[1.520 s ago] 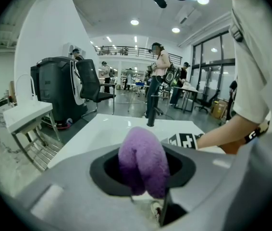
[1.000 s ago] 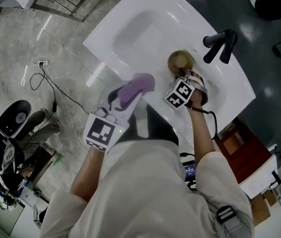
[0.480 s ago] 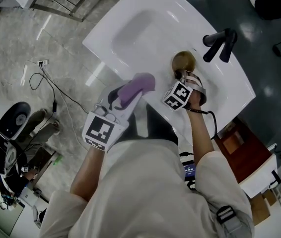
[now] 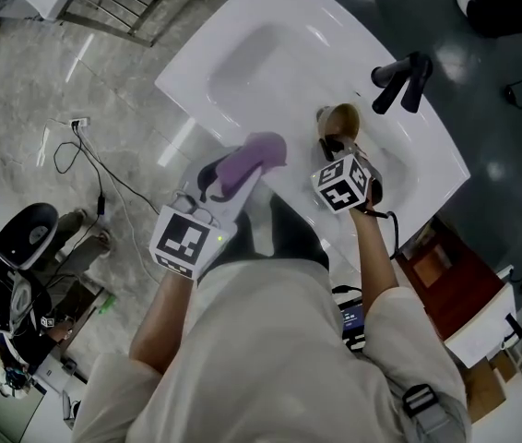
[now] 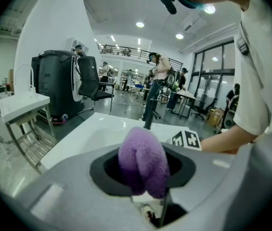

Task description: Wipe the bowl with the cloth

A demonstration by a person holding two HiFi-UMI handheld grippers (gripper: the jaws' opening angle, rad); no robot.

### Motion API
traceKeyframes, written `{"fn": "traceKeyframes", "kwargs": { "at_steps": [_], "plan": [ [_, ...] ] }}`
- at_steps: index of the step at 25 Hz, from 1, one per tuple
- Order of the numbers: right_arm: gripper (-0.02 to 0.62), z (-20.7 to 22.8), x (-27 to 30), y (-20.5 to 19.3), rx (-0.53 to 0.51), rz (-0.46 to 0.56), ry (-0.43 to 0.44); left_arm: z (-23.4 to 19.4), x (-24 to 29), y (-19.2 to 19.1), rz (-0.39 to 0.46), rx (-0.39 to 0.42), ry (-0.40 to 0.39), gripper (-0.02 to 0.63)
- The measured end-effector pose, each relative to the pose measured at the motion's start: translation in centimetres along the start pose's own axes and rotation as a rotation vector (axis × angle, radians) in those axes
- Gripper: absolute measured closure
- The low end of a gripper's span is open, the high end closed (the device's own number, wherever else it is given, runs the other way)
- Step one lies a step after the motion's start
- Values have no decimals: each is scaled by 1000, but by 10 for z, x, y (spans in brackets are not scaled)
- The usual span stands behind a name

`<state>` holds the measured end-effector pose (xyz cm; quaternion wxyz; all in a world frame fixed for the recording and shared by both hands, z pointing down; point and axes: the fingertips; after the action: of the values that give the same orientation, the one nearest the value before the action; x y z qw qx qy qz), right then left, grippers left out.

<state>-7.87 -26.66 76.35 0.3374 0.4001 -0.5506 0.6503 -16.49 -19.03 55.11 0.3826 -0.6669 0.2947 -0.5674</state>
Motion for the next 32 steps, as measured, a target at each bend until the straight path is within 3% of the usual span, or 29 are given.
{"fn": "traceKeyframes", "kwargs": {
  "at_steps": [6, 10, 13, 20, 24, 32],
  "plan": [
    [583, -37, -53, 54, 299, 267, 255, -3, -15, 19, 90, -15, -25, 477],
    [583, -72, -101, 86, 363, 431, 423, 1, -28, 40, 194, -34, -62, 477],
    [583, -95, -135, 99, 380, 524, 496, 9, -41, 56, 273, -30, -104, 477],
    [583, -139, -186, 96, 379, 684, 578, 48, -75, 70, 423, -57, -267, 477],
    [583, -159, -208, 82, 369, 736, 545, 83, -94, 71, 488, -3, -389, 477],
    [583, -172, -262, 72, 366, 796, 451, 119, -110, 92, 524, 85, -532, 477]
  ]
}}
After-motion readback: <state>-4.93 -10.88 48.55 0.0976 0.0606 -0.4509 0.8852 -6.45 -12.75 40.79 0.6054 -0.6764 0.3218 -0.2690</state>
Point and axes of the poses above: the fingertips, and each gripper's own axes: x forward along the fingers, z to its right, y out of its top, and after that the axes turned 9 degrees about x, right-handed
